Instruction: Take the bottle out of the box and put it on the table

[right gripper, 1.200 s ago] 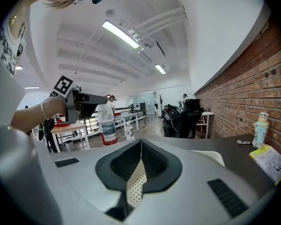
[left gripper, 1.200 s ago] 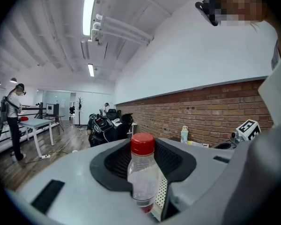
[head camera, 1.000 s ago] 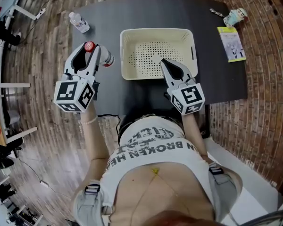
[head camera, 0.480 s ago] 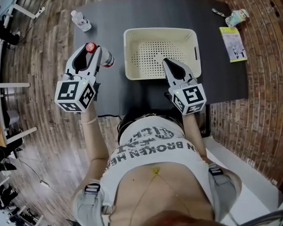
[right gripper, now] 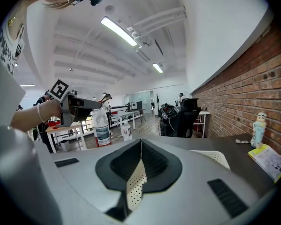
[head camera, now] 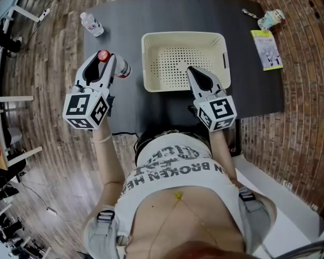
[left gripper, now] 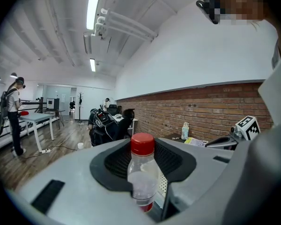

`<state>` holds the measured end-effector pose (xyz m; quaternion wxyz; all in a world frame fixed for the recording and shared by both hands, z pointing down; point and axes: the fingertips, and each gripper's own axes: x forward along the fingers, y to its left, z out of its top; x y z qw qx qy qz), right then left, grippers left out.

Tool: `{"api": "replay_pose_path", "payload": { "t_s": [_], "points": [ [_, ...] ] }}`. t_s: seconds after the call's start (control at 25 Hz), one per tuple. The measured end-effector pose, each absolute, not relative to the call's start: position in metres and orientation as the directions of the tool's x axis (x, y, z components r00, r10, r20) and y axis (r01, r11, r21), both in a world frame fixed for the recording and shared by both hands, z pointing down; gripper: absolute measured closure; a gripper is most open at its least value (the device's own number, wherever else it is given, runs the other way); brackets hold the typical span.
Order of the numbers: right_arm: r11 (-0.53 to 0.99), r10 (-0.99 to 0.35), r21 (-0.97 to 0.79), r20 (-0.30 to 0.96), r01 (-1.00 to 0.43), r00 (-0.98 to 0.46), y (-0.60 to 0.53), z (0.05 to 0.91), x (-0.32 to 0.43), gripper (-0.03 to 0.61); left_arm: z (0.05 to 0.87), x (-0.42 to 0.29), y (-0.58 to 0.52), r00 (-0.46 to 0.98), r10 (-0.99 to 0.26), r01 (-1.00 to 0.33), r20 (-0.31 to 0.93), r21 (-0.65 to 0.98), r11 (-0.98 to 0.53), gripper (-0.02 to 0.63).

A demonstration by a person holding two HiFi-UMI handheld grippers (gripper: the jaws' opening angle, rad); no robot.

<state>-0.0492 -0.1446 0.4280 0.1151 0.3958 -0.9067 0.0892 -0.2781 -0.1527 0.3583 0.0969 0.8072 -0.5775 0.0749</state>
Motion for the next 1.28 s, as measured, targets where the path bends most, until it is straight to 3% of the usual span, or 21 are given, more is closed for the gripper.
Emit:
{"api": "replay_pose_path", "payload": {
  "t_s": [1.28],
  "points": [
    [0.669, -0.692, -0.074, 0.302, -0.740, -0.656, -0.151, 0.437, -0.050, 0.569, 0.500, -0.289, -0.145, 0.261, -0.870, -0.965, 0.419, 0.105, -0.239, 0.460]
  ]
}}
